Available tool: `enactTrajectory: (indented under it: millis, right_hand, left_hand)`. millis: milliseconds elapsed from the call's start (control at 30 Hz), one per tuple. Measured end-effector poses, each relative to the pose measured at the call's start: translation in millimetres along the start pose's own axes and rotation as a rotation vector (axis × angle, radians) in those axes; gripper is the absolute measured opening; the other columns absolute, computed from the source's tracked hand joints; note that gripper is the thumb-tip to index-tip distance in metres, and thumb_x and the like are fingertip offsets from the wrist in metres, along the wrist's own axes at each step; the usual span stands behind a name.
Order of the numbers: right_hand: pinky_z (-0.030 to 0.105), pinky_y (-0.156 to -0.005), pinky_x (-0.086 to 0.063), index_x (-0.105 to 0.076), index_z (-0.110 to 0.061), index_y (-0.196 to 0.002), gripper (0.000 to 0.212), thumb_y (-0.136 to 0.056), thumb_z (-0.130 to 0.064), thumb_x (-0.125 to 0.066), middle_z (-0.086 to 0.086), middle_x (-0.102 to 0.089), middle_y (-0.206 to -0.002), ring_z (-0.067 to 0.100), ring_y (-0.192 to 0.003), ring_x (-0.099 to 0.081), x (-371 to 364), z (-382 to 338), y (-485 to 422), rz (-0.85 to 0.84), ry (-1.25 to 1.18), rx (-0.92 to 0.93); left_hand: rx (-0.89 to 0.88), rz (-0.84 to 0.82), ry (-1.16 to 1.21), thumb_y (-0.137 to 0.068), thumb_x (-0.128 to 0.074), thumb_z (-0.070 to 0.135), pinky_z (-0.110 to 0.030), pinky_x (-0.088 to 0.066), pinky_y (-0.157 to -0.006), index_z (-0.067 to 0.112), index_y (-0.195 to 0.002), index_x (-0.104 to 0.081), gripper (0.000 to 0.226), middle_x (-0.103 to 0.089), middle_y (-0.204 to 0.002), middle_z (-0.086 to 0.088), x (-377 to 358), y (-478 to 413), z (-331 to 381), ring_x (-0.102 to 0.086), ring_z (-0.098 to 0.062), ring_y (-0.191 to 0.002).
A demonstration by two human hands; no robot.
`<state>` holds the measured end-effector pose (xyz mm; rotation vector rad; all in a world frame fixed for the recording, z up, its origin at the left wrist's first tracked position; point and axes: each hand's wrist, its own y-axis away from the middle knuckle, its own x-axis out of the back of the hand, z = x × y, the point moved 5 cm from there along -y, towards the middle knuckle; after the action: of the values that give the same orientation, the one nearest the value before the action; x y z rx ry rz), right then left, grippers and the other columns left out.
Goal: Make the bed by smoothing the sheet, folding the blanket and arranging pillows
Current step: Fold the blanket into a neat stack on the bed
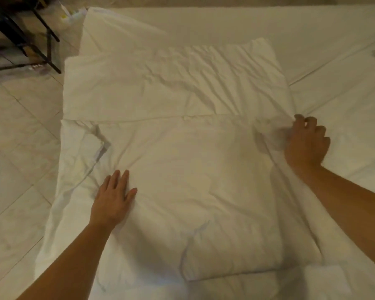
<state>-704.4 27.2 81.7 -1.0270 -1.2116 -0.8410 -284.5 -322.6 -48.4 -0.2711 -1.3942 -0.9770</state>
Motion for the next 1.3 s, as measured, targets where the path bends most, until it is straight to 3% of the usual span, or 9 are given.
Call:
enactTrajectory:
  millis: [167,400,633,800,933,1067,1133,1233,1300]
  right_hand:
    - [0.054,-0.096,-0.039,-0.033,-0.009,-0.143,0.068,-0.081,-0.012,-0.06,0.021,-0.039,-0.144,0.043,-0.118,-0.045,4,5,-6,-0.039,0.1,0.061]
    - [0.048,-0.088,-0.052,-0.033,-0.022,-0.147,0.066,-0.089,-0.042,-0.057,0.008,-0.04,-0.145,0.036,-0.12,-0.049,-43,-10,71,-0.55,0.015,0.329]
    - [0.037,-0.089,-0.052,-0.029,-0.033,-0.147,0.074,-0.084,-0.065,-0.048,-0.006,-0.036,-0.146,0.02,-0.124,-0.044,-41,-6,199,-0.77,-0.052,0.534]
    - [0.038,-0.117,-0.03,0.003,-0.041,-0.157,0.103,-0.075,-0.077,-0.05,-0.007,-0.012,-0.165,0.018,-0.149,-0.02,-42,22,261,-0.89,-0.034,0.525]
    - [0.054,-0.122,-0.008,0.028,-0.038,-0.151,0.121,-0.071,-0.08,-0.053,-0.004,0.013,-0.167,0.024,-0.154,0.002,-42,34,288,-0.845,0.088,0.552]
    - [0.068,-0.113,-0.008,0.028,-0.036,-0.152,0.13,-0.072,-0.067,-0.07,0.002,0.017,-0.167,0.032,-0.154,0.003,-47,42,307,-0.736,0.193,0.541]
    - [0.072,-0.109,-0.014,0.022,-0.033,-0.154,0.132,-0.072,-0.053,-0.08,0.007,0.011,-0.168,0.036,-0.153,-0.004,-51,48,315,-0.681,0.241,0.501]
    - [0.069,-0.109,-0.022,0.023,-0.029,-0.155,0.116,-0.086,-0.024,-0.07,0.012,0.004,-0.168,0.039,-0.152,-0.011,-60,49,322,-0.663,0.251,0.468]
    - [0.068,-0.107,-0.032,0.018,-0.025,-0.156,0.105,-0.089,-0.008,-0.061,0.018,-0.012,-0.165,0.043,-0.148,-0.025,-67,43,326,-0.661,0.263,0.501]
  left_hand:
    - [0.006,0.028,-0.051,-0.097,-0.019,0.066,-0.051,-0.026,-0.122,0.02,-0.16,-0.028,0.079,-0.032,-0.162,-0.017,-1,1,5,-0.031,-0.042,-0.147]
    - [-0.089,0.123,-0.024,-0.099,-0.038,0.057,-0.048,-0.028,-0.123,0.012,-0.157,-0.034,0.073,-0.037,-0.158,-0.019,16,37,23,-0.032,-0.037,-0.145]
    - [-0.27,0.106,-0.04,-0.094,-0.056,0.051,-0.05,-0.034,-0.117,0.017,-0.153,-0.045,0.069,-0.045,-0.152,-0.02,-12,114,28,-0.041,-0.04,-0.14]
    - [-0.318,0.023,-0.053,-0.092,-0.058,0.057,-0.053,-0.034,-0.117,0.026,-0.155,-0.042,0.072,-0.037,-0.161,-0.009,-40,177,28,-0.034,-0.037,-0.148]
    - [-0.26,-0.09,-0.126,-0.079,-0.061,0.054,-0.055,-0.024,-0.122,0.031,-0.163,-0.017,0.098,-0.014,-0.17,0.002,-56,207,27,-0.016,-0.03,-0.156]
    - [-0.224,-0.113,-0.264,-0.062,-0.079,0.025,-0.064,-0.026,-0.117,0.028,-0.164,-0.01,0.123,-0.009,-0.171,-0.003,-71,209,22,-0.016,-0.039,-0.155]
    - [-0.199,-0.092,-0.305,-0.062,-0.087,0.026,-0.068,-0.021,-0.115,0.027,-0.164,-0.009,0.128,-0.01,-0.171,-0.006,-77,202,21,-0.013,-0.042,-0.155]
    - [-0.153,-0.119,-0.356,-0.065,-0.089,0.039,-0.074,-0.015,-0.109,0.027,-0.164,-0.003,0.132,-0.004,-0.171,-0.008,-91,197,20,-0.009,-0.044,-0.155]
    - [-0.123,-0.128,-0.375,-0.078,-0.082,0.029,-0.074,-0.023,-0.106,0.024,-0.163,0.004,0.122,0.002,-0.171,-0.01,-100,199,22,-0.01,-0.046,-0.154]
